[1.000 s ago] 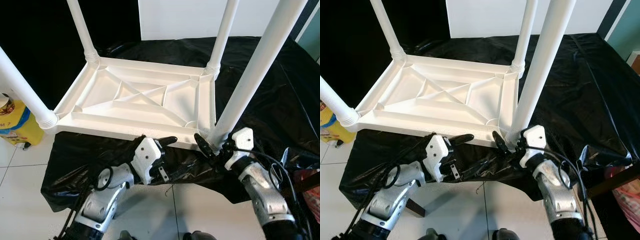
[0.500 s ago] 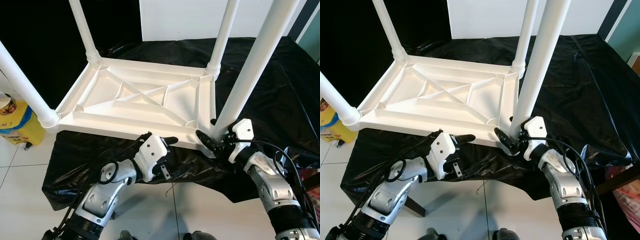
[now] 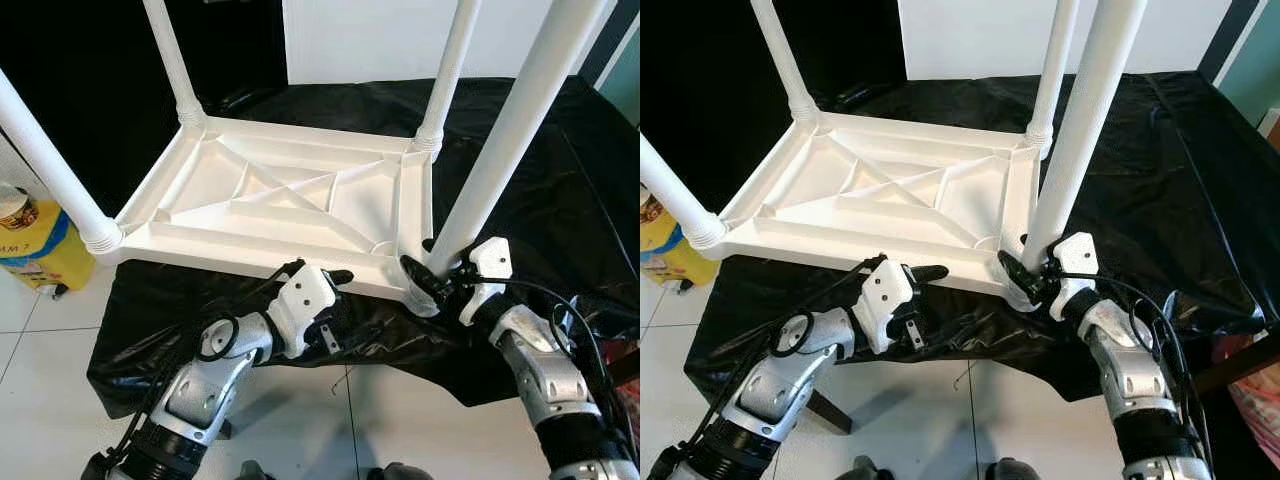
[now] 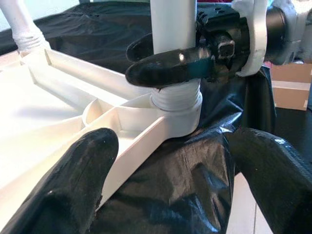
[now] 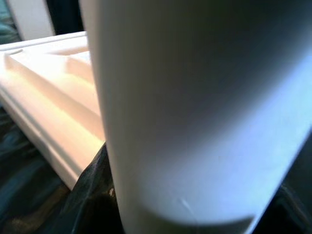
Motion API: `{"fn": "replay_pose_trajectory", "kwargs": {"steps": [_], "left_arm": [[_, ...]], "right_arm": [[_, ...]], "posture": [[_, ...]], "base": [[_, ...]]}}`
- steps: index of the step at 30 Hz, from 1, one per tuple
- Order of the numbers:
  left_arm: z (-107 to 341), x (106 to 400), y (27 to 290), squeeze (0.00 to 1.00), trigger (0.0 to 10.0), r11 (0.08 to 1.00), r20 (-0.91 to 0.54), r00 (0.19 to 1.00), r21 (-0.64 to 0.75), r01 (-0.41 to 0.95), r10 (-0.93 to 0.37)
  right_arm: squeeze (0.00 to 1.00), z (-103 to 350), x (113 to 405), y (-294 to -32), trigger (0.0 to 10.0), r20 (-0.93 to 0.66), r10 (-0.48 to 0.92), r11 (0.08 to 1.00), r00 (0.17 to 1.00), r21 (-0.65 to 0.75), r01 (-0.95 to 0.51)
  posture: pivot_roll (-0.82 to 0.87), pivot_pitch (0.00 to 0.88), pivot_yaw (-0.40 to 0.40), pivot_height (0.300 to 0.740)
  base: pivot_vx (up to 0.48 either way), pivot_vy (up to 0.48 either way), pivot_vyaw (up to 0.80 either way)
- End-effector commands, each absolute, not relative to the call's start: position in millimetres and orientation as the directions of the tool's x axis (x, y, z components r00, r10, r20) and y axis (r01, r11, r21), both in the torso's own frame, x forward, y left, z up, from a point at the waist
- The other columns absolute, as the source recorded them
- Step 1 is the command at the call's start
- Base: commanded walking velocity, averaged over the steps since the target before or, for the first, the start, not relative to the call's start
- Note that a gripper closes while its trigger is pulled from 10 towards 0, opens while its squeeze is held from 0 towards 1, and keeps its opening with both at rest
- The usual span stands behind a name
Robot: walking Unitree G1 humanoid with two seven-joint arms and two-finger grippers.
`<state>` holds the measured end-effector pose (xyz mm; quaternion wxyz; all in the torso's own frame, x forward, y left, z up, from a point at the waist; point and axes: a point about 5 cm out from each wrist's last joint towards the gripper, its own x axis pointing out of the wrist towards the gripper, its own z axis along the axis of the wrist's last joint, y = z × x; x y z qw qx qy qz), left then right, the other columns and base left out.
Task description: Building children table
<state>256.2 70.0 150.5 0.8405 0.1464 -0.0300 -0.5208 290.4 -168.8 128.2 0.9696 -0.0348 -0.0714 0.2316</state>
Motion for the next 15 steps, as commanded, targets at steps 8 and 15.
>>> {"fn": "replay_pose_trajectory", "kwargs": {"steps": [8,15], "left_arm": [[146.1,260.2,70.1,0.0,10.0,0.496,-0.1,0.559,0.351,0.794,-0.823],[144.9,261.8,69.4,0.0,10.0,0.512,-0.101,0.584,0.378,0.771,-0.806]], "right_arm": [[0.0,110.4,282.9,-165.6,10.0,0.049,0.114,0.994,0.992,-0.013,-0.113],[0.0,107.7,278.8,-156.5,10.0,0.024,-0.02,1.0,1.0,0.019,0.019]], "posture": [[-0.05,0.089,-0.019,0.74],[-0.04,0.082,-0.039,0.74]], "base": [[0.0,0.0,0.0],[0.0,0.0,0.0]]}}
